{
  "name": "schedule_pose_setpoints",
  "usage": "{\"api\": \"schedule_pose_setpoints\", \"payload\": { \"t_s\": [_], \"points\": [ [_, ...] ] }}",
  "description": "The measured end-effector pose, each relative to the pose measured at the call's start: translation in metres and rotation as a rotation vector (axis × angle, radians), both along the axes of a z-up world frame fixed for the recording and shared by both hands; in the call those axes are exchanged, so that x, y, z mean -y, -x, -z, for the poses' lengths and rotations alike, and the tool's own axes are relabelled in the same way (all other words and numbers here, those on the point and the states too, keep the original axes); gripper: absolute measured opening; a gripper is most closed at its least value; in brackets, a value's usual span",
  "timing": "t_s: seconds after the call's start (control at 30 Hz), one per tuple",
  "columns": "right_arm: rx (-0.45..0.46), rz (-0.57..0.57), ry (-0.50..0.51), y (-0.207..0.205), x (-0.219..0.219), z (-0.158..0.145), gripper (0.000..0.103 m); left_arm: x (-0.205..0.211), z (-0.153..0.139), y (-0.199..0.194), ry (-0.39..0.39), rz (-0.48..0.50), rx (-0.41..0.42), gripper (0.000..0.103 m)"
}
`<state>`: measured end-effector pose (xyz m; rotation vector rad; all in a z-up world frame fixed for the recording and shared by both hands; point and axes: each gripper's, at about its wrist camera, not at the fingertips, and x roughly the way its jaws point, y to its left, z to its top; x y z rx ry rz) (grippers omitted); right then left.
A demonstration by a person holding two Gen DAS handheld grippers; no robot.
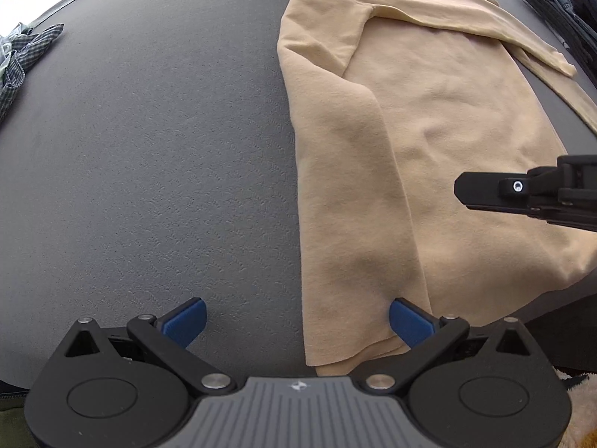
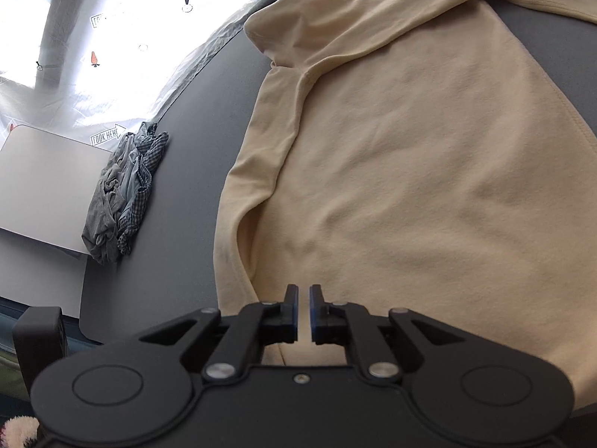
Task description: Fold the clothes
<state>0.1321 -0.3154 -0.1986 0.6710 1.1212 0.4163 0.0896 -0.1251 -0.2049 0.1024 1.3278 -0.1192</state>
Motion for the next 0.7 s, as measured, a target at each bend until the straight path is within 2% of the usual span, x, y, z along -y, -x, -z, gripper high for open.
{"api": "schedule_pose_setpoints", "payload": {
  "t_s": [0.07,0.23,0.27,0.37,0.43,0.53,0.7],
  "points": [
    [0.009,-0.042,-0.010,-0.006,-0.007,-0.002,0.026,-0.002,-0.001,0.002,-0.005,-0.015,0.002,0.103],
    [-0.001,-0.180,0.006,-0.011,-0.033,0.003,0.027,-0.011,-0.004,0.006,-0.011,-0.044,0.017,0.103],
    [-0.010,-0.197,0.012,-0.011,-0.037,0.006,0.026,-0.014,-0.004,0.006,-0.012,-0.050,0.019,0.103],
    [-0.020,-0.209,0.026,-0.010,-0.040,0.008,0.002,-0.024,-0.006,0.006,-0.007,-0.090,0.023,0.103],
    [-0.004,-0.200,0.037,-0.007,-0.036,0.003,0.002,-0.027,-0.009,0.004,0.005,-0.122,0.025,0.103],
    [0.010,-0.192,0.116,-0.004,-0.030,-0.004,0.001,-0.034,-0.011,0.001,0.050,-0.165,0.034,0.103],
    [-0.042,-0.214,0.200,-0.004,-0.027,0.005,0.002,-0.038,-0.016,-0.011,0.066,-0.214,0.065,0.103]
  ]
}}
